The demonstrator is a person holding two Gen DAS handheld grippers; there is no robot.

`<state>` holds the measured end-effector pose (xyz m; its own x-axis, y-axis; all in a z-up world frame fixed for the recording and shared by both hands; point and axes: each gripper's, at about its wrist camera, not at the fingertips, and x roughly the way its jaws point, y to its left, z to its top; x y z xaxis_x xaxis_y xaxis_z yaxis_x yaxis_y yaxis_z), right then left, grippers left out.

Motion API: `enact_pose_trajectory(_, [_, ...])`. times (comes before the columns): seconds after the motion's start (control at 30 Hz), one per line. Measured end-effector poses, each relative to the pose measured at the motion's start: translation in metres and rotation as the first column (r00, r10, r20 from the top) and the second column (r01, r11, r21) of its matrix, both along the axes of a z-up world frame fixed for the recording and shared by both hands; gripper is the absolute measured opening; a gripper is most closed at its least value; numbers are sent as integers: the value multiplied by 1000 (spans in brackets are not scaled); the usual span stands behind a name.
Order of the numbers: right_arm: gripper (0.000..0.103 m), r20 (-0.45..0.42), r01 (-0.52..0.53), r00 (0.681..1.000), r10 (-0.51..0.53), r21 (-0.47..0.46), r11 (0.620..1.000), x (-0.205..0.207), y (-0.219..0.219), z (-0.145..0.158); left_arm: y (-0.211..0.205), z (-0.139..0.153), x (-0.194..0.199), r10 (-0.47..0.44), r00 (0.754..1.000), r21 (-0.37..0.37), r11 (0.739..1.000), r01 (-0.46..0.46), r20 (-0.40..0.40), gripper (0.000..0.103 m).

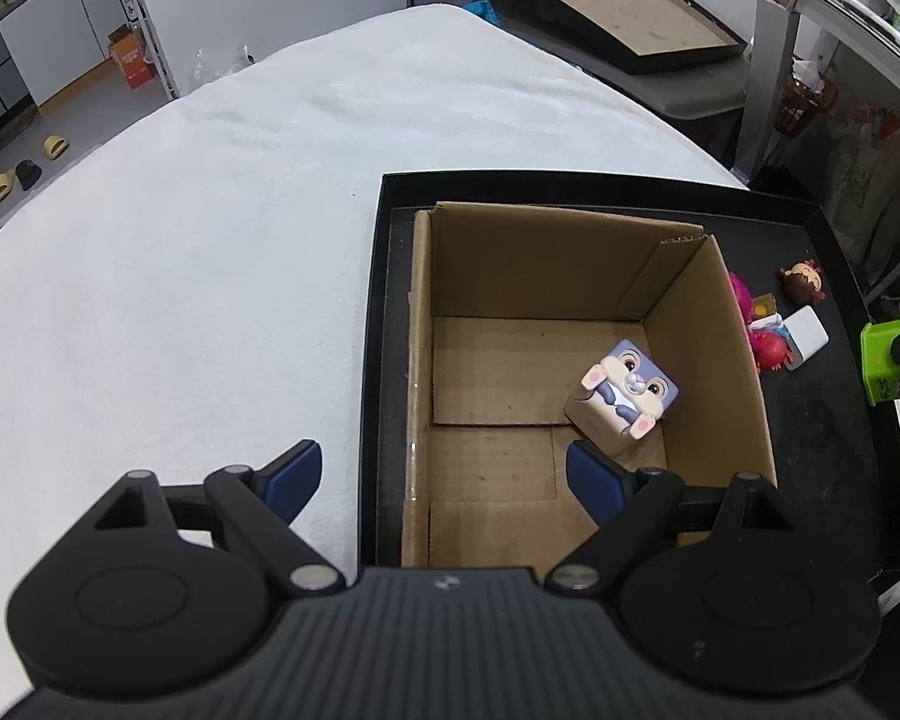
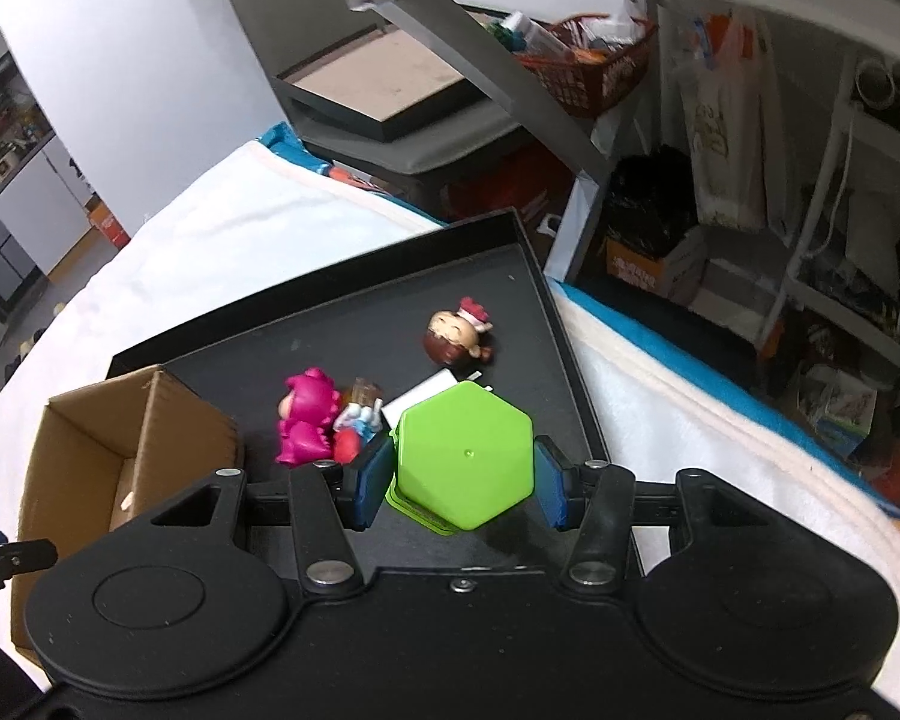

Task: Organize rigid objects
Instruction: 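Carry the green block into the cardboard box and release it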

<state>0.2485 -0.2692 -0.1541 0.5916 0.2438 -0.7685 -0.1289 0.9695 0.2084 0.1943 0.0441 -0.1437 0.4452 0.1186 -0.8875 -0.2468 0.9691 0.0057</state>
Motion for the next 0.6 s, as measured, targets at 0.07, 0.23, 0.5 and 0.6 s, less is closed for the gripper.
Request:
enact_pose_trajectory(0.07, [49,16,-6,1000,7,-13,1000,-2,7,6,2,2,-3,4,1000,0,1000,-4,12,88])
enact_pose_trajectory(0.23, [49,46,-18,999,18,-13,1000,-6,23,21,4,1,-5,-4,1000,1,1000,4,5,87])
enact_pose_trajectory(0.5, [49,70,-53,996,54,-19,998,-14,50,37,10,2,-10,11,1000,-9,1000,-10,19,85])
enact_pose_trajectory(0.6, [49,74,-65,995,67,-23,998,-16,59,43,13,-1,-9,9,1000,-31,999,-9,1,84])
